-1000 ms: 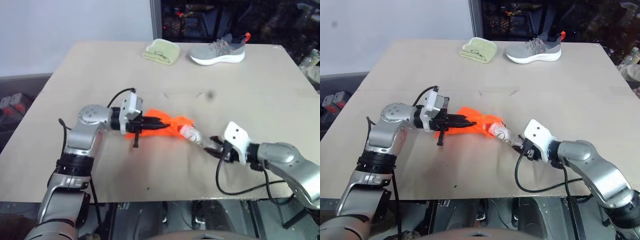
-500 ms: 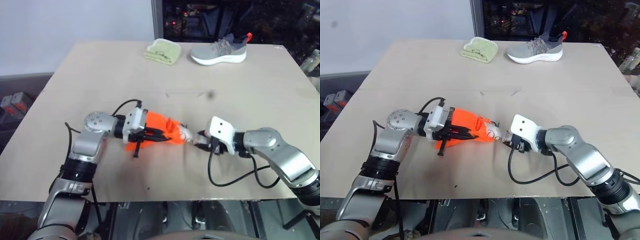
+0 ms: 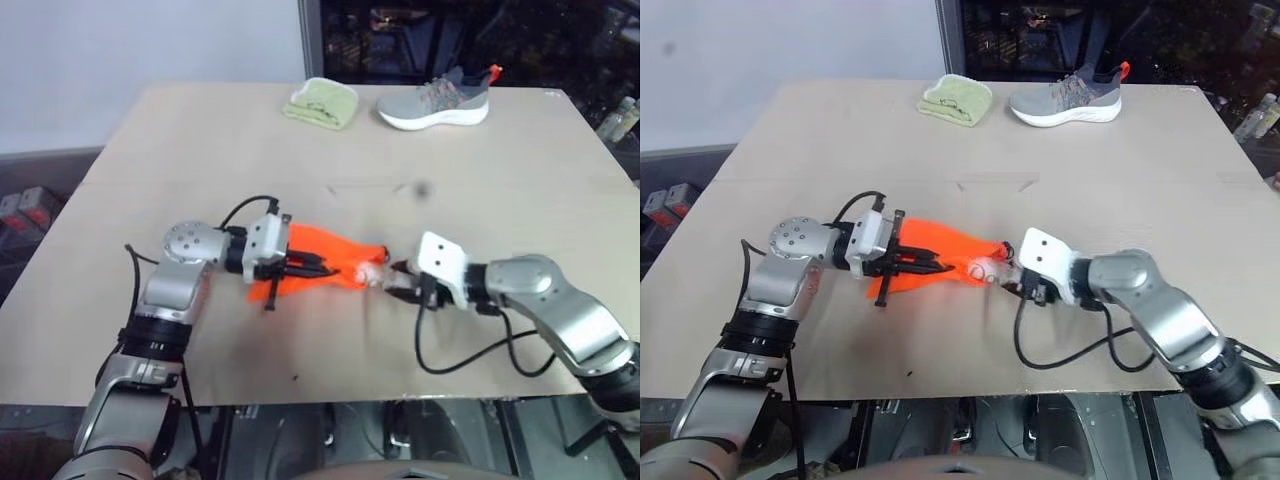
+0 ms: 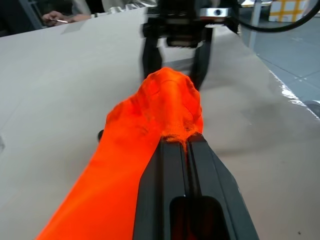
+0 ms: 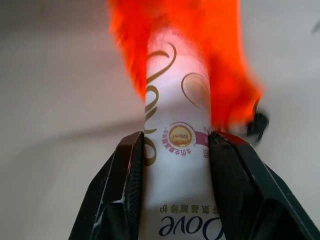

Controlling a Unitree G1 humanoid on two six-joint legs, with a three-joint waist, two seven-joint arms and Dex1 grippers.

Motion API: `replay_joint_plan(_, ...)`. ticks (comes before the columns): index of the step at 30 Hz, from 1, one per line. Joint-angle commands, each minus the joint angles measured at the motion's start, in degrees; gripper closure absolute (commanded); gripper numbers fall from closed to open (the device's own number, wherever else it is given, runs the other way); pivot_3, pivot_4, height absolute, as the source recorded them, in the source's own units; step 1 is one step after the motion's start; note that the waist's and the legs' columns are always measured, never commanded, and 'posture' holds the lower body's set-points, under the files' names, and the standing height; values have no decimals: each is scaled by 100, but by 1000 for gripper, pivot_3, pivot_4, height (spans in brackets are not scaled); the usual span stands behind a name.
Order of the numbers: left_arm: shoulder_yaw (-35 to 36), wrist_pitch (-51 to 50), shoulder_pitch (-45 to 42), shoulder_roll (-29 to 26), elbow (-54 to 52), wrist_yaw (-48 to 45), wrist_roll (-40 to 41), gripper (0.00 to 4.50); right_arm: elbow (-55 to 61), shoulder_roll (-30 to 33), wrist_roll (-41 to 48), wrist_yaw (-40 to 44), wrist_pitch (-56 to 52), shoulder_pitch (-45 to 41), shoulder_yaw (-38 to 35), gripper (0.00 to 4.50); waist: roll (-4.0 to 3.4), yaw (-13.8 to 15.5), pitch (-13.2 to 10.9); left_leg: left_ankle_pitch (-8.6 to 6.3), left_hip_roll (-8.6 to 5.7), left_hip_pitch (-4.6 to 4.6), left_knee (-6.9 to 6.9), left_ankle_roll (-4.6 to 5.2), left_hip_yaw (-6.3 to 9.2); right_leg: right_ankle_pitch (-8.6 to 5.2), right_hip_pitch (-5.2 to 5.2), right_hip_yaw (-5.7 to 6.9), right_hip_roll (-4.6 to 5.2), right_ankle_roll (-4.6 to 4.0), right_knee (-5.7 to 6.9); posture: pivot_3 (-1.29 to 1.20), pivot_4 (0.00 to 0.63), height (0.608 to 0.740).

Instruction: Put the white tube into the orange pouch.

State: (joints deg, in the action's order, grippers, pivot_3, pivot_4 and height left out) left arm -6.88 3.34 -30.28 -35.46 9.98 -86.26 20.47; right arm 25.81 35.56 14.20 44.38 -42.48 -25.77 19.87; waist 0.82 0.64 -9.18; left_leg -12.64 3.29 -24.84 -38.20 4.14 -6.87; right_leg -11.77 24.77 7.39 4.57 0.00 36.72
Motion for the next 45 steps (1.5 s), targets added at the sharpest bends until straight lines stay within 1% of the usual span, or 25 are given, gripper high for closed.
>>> replay_joint_plan(1, -7, 247, -94, -18, -220, -144, 36, 4500, -205, -431, -109, -385, -47, -235, -61, 2528, 0, 3, 0, 0, 0, 0, 0, 0, 0, 0, 0, 0, 0, 0, 0, 0, 150, 740)
replay_joint_plan(5, -21, 362, -83, -44, -208, -201, 18, 4500, -301, -699, -113, -511, -85, -306, -149, 2528, 0, 23, 0, 0, -6, -6, 0, -1, -1, 4, -1, 0, 4, 5, 0, 0, 150, 740)
replay_joint_plan(10, -37, 416, -92, 6, -240, -154, 17, 4500, -865, -1252, -403, -621, 280, -527, 332, 2528, 0, -12, 0, -1, -4, -2, -1, 2, -11, 12, 1, -7, 1, 20, 0, 0, 150, 740)
replay_joint_plan(13, -43, 427, -81, 6, -262, -141, 12, 4500, -1294, -1555, -541, -603, 607, -680, 441, 2528, -2, -44, -1, -1, 2, 2, 1, 2, -10, 12, 2, -6, -5, 20, 4, 0, 150, 740)
replay_joint_plan(16, -21, 450, -40, -12, -249, -115, -4, 4500, -2101, -2044, -694, -647, 1217, -959, 509, 2528, -2, -87, -1, 0, 2, 2, 1, 1, -10, 12, 2, -6, -5, 20, 6, 0, 150, 740)
replay_joint_plan(18, -12, 463, 44, -68, -305, -153, 9, 4500, -2555, -2268, -789, -660, 1693, -992, 484, 2528, -2, -113, -1, 0, 1, 2, 0, 1, -12, 13, 1, -8, -4, 21, 5, 0, 150, 740)
replay_joint_plan(20, -4, 436, 136, -139, -376, -201, 33, 4500, -2774, -2279, -901, -496, 2137, -941, 542, 2528, -2, -124, -1, 2, 0, 1, 1, -3, -14, 13, 1, -9, -3, 21, 5, 0, 150, 740)
replay_joint_plan(21, 6, 471, 171, -183, -378, -237, 30, 4500, -2769, -2279, -856, -391, 2293, -898, 503, 2528, -3, -124, -1, 12, -1, 1, 1, -20, -18, 13, 2, -13, -2, 21, 4, 0, 150, 740)
replay_joint_plan(23, 39, 573, 218, -251, -331, -286, 12, 4500, -2695, -2271, -670, -149, 2387, -873, 393, 2528, -3, -124, -2, 14, -2, -1, 1, -23, -22, 13, 3, -17, -1, 22, 3, 0, 150, 740)
replay_joint_plan(26, 73, 819, 225, -289, -165, -274, -74, 4500, -2878, -2043, -951, -1, 2761, -1002, 450, 2528, -3, -132, -2, 13, -1, 0, 1, -22, -28, 12, 5, -22, -1, 23, 2, 0, 150, 740)
replay_joint_plan(28, 101, 918, 159, -285, -46, -241, -86, 4500, -2886, -1943, -985, 49, 2856, -1050, 360, 2528, -4, -130, -3, 12, -1, 3, 2, -22, -29, 11, 5, -22, -1, 24, 4, 0, 150, 740)
replay_joint_plan(31, 113, 1061, 16, -265, 154, -255, -94, 4500, -2876, -1641, -1380, 90, 3253, -1153, 472, 2528, -5, -127, -3, 2, 0, 3, 2, -5, -28, 11, 7, -21, 0, 23, 4, 0, 150, 740)
replay_joint_plan(33, 60, 1158, -58, -262, 244, -338, -102, 4500, -2896, -1539, -1572, 136, 3469, -1205, 561, 2528, -5, -127, -3, -1, 0, 4, 2, 0, -27, 1, 7, -20, 0, 7, 5, 0, 150, 740)
replay_joint_plan(36, -12, 1202, -187, -208, 376, -417, -92, 4500, -3079, -1725, -1669, 128, 3672, -1278, 608, 2528, -5, -136, -3, 1, 2, 4, 3, -4, -29, 3, 8, -22, -2, 10, 6, 0, 150, 740)
replay_joint_plan(37, -32, 1215, -216, -202, 414, -458, -92, 4500, -3183, -1829, -1683, 95, 3725, -1310, 605, 2528, -5, -138, -3, 11, 2, 4, 3, -19, -31, 10, 8, -22, -3, 22, 6, 0, 150, 740)
replay_joint_plan(42, 5, 1226, -332, -153, 643, -484, -101, 4500, -4135, -2727, -1560, -197, 4166, -1619, 411, 2528, -5, -162, -3, 14, 4, 6, 5, -24, -49, 12, 15, -33, -11, 25, 10, 0, 150, 740)
replay_joint_plan(45, 103, 1183, -255, -157, 624, -458, -7, 4500, -4359, -2873, -1679, -147, 4387, -1663, 469, 2528, -5, -148, -3, 14, 4, 4, 7, -25, -50, 12, 15, -36, -10, 24, 9, 0, 150, 740)
